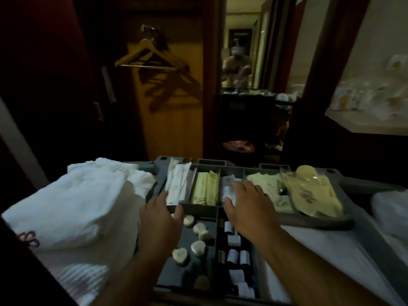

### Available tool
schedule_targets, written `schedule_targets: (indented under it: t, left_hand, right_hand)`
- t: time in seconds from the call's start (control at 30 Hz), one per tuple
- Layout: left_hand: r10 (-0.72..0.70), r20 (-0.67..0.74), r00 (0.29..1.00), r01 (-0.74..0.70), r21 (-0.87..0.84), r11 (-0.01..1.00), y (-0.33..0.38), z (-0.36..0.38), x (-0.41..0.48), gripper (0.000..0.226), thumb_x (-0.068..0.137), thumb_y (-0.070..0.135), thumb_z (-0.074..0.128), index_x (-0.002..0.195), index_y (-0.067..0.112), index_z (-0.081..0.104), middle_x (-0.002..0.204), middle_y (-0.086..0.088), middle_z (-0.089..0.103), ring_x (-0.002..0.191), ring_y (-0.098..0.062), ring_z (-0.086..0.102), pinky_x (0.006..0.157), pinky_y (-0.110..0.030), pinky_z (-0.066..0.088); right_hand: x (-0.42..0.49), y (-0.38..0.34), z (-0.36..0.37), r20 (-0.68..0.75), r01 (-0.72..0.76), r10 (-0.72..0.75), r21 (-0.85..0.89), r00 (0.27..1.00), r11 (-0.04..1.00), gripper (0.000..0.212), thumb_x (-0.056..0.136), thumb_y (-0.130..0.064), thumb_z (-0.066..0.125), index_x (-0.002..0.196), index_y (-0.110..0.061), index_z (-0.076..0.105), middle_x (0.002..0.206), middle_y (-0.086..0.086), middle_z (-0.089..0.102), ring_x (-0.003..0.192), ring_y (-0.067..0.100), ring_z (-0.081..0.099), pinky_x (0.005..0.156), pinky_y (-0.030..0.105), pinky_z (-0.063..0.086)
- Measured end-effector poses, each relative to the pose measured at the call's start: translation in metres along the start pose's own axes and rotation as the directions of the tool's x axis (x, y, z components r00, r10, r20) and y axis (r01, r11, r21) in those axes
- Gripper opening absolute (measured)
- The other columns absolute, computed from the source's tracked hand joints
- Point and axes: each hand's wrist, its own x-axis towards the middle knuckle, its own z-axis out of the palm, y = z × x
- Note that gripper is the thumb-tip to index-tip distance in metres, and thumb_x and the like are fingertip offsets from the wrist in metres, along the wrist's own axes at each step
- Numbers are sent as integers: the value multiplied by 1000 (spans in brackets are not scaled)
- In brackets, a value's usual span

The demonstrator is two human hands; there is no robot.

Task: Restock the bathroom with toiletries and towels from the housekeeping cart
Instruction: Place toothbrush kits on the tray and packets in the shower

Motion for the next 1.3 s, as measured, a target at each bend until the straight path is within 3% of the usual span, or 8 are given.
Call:
schedule_targets:
  t: [0.17,0.37,0.5,0.67,0.77,1.03,1.17,1.3]
  left_hand:
    - [-49,48,998,44,104,994,-5,12,19,55,80,62,42,118,27,60,108,5,67,99,-19,61,80,-38,53]
    - [-92,16,996,92,13,996,-3,15,17,9,88,31,65,94,36,62,77,17,61,76,1,60,57,-9,36]
    - [-97,10,995,96,52,994,1,20,35,10,91,31,66,88,33,56,82,9,64,70,-4,57,59,-15,34]
    - [-121,50,991,114,120,986,4,31,70,32,95,39,60,121,21,62,100,4,65,82,-7,59,71,-27,50]
    - [-131,91,987,118,128,985,-7,46,91,38,96,40,60,124,15,62,113,-6,67,95,-19,63,74,-29,45]
    - [-219,177,960,182,206,962,-31,76,145,49,92,44,65,131,15,59,120,-8,67,107,-24,63,89,-33,48]
    - [-265,227,937,237,144,961,-30,89,155,35,81,38,76,100,13,60,92,-5,69,83,-20,67,74,-30,53]
    - [-249,190,950,240,69,968,-41,94,157,46,83,29,76,124,16,60,110,-5,69,98,-23,67,88,-36,56]
  right_hand:
    - [50,8,38,45,23,-33,194,998,981,45,94,-45,42,130,-21,56,129,7,57,118,29,52,97,43,45]
    - [72,16,78,64,66,-91,322,994,944,37,98,-38,52,128,-17,59,121,7,62,111,25,55,87,36,49]
    - [85,20,82,77,76,-107,325,991,943,34,97,-39,52,125,-20,60,117,6,62,105,26,57,81,34,48]
    - [106,29,73,118,34,-80,350,990,936,35,95,-41,53,121,-20,63,118,6,62,104,24,59,85,36,51]
    - [107,37,73,130,24,-68,314,989,949,30,95,-41,53,113,-20,66,116,5,63,103,25,59,85,38,51]
    - [109,43,87,147,3,-42,254,988,967,25,96,-39,53,106,-21,66,110,2,62,96,22,59,80,37,51]
    - [111,39,104,174,13,-61,269,983,963,26,93,-40,53,108,-24,65,109,-2,61,99,19,58,82,37,52]
    - [115,36,115,175,14,-65,277,982,961,26,94,-39,52,110,-23,65,109,-2,61,99,17,57,83,36,51]
